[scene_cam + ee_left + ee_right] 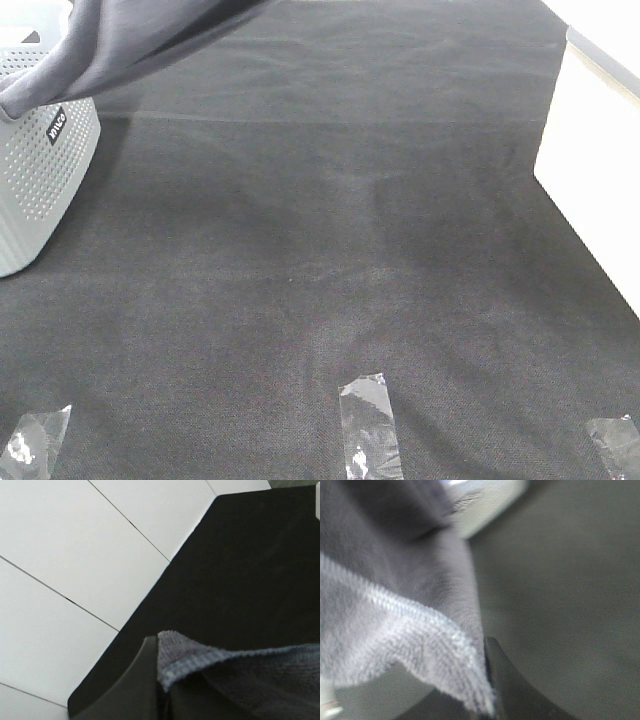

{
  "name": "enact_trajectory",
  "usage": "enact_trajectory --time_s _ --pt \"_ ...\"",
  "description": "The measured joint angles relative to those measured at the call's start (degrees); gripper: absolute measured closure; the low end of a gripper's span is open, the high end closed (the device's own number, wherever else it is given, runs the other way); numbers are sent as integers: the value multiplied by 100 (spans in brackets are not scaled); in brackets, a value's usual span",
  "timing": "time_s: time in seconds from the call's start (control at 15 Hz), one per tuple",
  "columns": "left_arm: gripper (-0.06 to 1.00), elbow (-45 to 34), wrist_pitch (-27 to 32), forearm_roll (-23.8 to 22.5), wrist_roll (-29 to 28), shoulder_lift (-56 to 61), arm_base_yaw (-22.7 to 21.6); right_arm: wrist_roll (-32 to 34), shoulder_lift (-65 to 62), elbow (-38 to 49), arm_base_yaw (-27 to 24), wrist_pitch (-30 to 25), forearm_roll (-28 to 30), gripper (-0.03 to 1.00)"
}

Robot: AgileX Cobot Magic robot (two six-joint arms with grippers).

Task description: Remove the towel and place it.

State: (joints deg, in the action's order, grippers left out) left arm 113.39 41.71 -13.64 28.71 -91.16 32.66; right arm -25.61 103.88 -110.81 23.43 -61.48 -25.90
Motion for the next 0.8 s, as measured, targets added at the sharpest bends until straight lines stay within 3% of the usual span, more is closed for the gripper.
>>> enact_trajectory --time_s 0.2,0.33,0.4,0.47,0.8 --pt "94 0 -756 -435 -80 -97 0 550 0 -957 0 -195 1438 95" --pt "94 0 -1484 -1289 -636 -155 -143 579 0 -1587 0 52 2332 95" --pt "94 0 -1484 -1289 -636 -155 -143 579 0 -1587 0 52 2332 95" --pt "94 0 -1851 -1467 -1071 -223 -458 579 0 -1765 0 527 2630 95" --pt "94 0 -2899 -1467 -1369 -607 -1003 -40 97 -1782 0 2177 2911 95"
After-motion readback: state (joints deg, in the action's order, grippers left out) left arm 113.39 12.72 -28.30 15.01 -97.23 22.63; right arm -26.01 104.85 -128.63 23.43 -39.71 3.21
